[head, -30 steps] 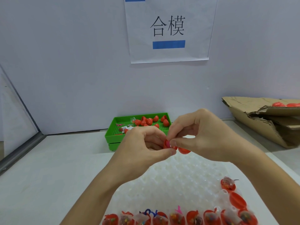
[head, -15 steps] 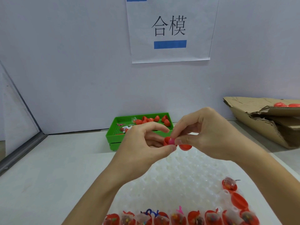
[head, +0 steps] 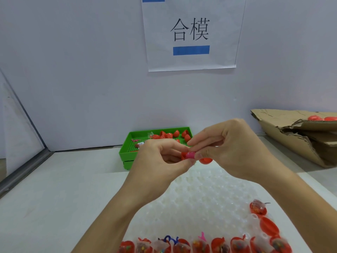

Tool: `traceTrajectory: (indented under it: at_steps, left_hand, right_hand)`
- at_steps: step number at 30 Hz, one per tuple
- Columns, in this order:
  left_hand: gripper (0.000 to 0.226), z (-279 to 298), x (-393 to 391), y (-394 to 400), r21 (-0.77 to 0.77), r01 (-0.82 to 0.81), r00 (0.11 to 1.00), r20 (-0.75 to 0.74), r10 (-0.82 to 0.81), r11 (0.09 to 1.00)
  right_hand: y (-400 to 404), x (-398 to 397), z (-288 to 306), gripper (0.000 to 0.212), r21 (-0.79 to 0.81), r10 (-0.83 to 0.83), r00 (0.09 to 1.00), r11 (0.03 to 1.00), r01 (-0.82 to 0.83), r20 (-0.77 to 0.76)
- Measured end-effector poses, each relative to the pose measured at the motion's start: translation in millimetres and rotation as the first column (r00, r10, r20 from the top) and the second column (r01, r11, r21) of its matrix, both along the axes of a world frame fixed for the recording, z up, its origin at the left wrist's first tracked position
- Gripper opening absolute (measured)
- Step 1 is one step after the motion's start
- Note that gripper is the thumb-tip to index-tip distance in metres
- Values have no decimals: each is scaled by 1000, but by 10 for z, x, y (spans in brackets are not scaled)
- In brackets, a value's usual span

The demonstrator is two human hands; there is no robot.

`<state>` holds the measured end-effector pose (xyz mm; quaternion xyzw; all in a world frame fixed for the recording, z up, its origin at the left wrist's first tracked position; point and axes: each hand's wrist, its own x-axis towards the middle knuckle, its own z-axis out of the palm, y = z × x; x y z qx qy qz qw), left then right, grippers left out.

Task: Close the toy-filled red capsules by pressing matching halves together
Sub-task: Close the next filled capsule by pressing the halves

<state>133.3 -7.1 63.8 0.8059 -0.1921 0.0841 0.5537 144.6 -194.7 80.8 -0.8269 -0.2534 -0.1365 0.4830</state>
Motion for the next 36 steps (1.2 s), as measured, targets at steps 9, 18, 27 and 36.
traceTrajectory:
  at_steps: [9,18,27,36]
  left_hand:
    - [6,-2,5,-2,-21,0,1000,-17,0,1000]
    - [6,4,-9,-20,-46,-14,1000,12,14,999]
    - [5,-10,18,5,-78,-67,998,1,67,995]
    - [9,-10,41,32,-84,-108,994,13,109,991]
  right_hand:
    - [-15,17,-32,40,10,-3,1000,1000,3,18]
    - [39,16,-43,35,71,-15,999,997,12,43]
    - [74,47,-98,37,113,2,999,994,-7,52]
    - [54,71,-109,33,145,16,997,989,-26,69]
